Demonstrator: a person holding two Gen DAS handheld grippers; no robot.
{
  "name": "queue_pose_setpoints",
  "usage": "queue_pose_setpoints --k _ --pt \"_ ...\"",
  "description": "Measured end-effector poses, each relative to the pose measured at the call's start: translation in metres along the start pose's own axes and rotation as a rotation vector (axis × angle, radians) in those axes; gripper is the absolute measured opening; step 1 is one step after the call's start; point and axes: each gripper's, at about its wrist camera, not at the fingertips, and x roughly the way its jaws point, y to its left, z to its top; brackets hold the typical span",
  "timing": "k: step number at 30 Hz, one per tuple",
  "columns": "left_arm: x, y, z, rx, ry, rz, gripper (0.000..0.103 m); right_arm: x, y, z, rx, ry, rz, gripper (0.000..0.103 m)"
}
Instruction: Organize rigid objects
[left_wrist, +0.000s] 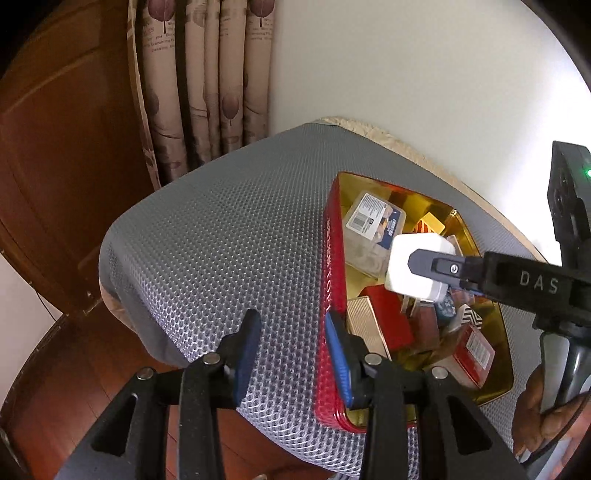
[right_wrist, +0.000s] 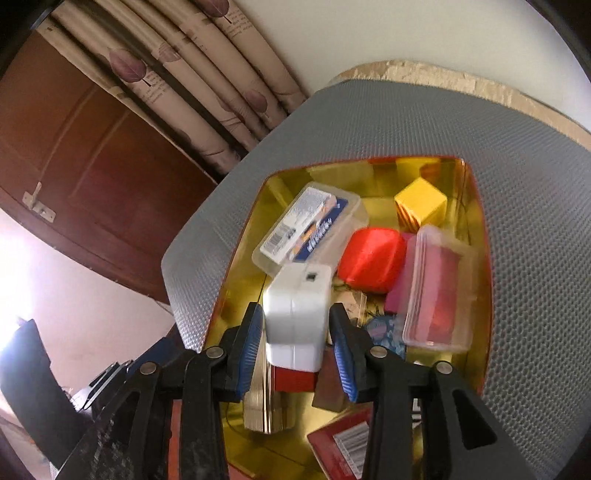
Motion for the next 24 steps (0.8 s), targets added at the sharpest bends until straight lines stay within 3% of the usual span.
queue_pose_setpoints --k 3,5,9,10,13,15,17,19,24 --pt "-0.002 -0.002 -0.001 0.011 -0.006 0.0 0.037 -0.004 0.0 0.002 -0.001 -0.024 -0.029 0.054" --pt "-0.003 -0.004 -0.001 0.023 -0.012 0.0 0.037 -0.012 0.001 -0.001 -0.018 -0.061 -0.052 0.055" --pt "-0.01 -0.012 -0.003 0.049 -0.042 0.008 0.037 -0.048 0.02 -0.021 -0.122 -0.22 -0.094 0.055" --pt "-0.012 -0.014 -0.004 0.054 -0.047 0.005 0.037 -0.057 0.027 -0.028 -0.15 -0.257 -0.116 0.06" --pt "-0.02 -0.021 -0.006 0.073 -0.073 -0.009 0.037 -0.085 0.047 -0.057 -0.216 -0.417 -0.227 0.087" --pt "-0.028 -0.025 -0.008 0.094 -0.107 -0.014 0.037 -0.103 0.053 -0.08 -0.221 -0.539 -0.275 0.092" --pt "-0.036 -0.03 -0.01 0.111 -0.145 -0.007 0.037 -0.113 0.055 -0.094 -0.209 -0.604 -0.33 0.102" --pt "-0.046 -0.033 -0.012 0.113 -0.173 -0.02 0.037 -0.124 0.053 -0.109 -0.186 -0.654 -0.38 0.102" --pt "-0.071 -0.041 -0.018 0.105 -0.222 -0.033 0.038 -0.144 0.037 -0.129 -0.113 -0.684 -0.411 0.102"
